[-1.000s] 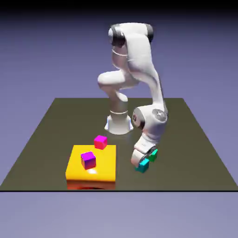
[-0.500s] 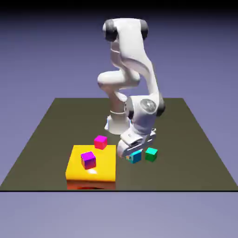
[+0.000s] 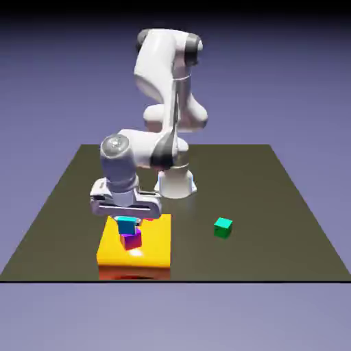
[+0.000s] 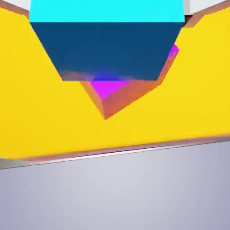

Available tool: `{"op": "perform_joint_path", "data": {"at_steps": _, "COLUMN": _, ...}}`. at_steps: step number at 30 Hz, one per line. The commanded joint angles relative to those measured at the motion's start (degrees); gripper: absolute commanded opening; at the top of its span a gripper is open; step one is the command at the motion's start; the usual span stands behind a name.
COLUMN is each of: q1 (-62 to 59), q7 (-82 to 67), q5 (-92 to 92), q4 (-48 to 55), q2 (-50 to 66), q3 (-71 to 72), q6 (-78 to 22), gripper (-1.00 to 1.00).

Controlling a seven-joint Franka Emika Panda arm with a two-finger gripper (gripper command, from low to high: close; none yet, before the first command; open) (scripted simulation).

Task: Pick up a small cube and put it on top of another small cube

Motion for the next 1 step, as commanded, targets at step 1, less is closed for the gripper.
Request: {"op": "perform_joint_path", "data": {"at_steps": 1, "q1": 0.1, "q7": 0.2, "q5": -0.4, "q4": 1.5, "q2": -1.1, "q3": -0.1, "q6": -2.5, "gripper": 1.00}}
